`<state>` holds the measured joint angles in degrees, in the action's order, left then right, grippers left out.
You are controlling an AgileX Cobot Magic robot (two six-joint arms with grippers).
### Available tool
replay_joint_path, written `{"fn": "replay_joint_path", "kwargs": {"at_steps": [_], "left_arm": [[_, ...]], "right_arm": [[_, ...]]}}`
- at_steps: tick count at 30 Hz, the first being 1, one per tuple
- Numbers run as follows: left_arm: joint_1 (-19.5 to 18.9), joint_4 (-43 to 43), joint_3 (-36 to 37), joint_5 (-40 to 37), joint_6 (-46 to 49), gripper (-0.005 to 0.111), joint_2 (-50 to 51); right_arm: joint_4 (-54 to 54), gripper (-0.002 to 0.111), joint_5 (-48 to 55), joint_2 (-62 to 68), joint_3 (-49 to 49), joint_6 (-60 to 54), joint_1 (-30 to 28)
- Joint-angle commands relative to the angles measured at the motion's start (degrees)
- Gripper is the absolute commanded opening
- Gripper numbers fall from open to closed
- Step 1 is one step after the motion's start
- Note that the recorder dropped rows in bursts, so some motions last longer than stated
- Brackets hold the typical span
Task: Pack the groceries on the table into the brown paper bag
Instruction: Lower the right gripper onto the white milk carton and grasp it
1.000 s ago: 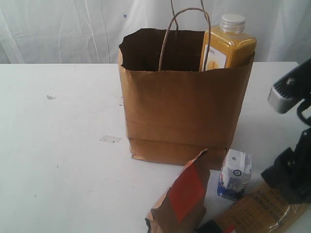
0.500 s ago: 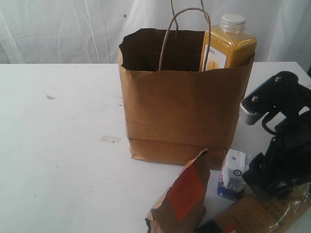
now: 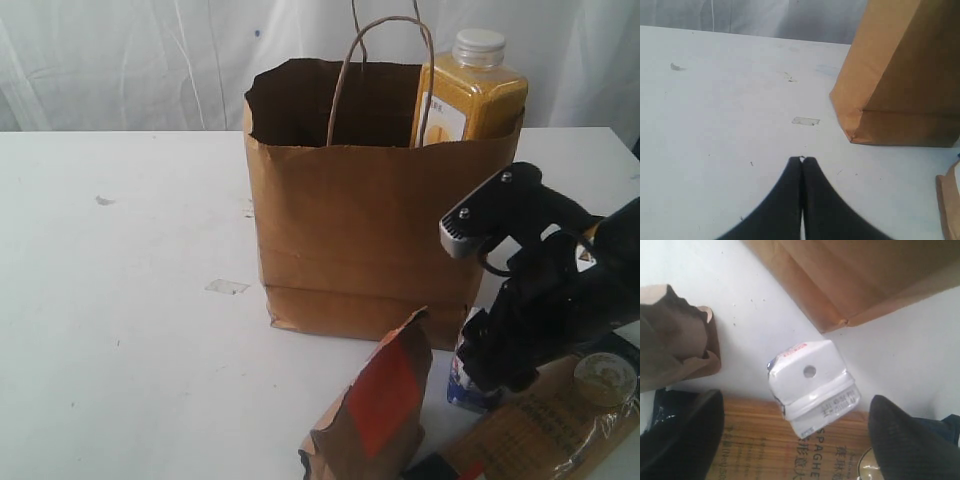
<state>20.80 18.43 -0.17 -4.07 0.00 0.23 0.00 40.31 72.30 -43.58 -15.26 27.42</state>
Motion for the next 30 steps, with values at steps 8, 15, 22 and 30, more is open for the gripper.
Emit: {"fn": "replay_joint_path", "kwargs": {"at_steps": [8, 15, 22, 30], "left_arm": [[-0.2, 0.5, 0.2, -0.3, 0.0, 0.0, -0.2], [-0.2, 0.5, 0.2, -0.3, 0.0, 0.0, -0.2], [-0.2, 0.5, 0.2, -0.3, 0.0, 0.0, -0.2], [-0.2, 0.5, 0.2, -0.3, 0.0, 0.0, -0.2]], "right_arm": [[-1.4, 0.074, -6.5, 8.1, 0.2, -2.7, 0.0], [-1.4, 0.073, -7.8, 11.3, 0.2, -2.7, 0.0], [-1.4, 0.056, -6.6, 12.4, 0.2, -2.3, 0.0], [-0.6, 0.009, -2.2, 11.2, -0.8, 2.4, 0.0]]}}
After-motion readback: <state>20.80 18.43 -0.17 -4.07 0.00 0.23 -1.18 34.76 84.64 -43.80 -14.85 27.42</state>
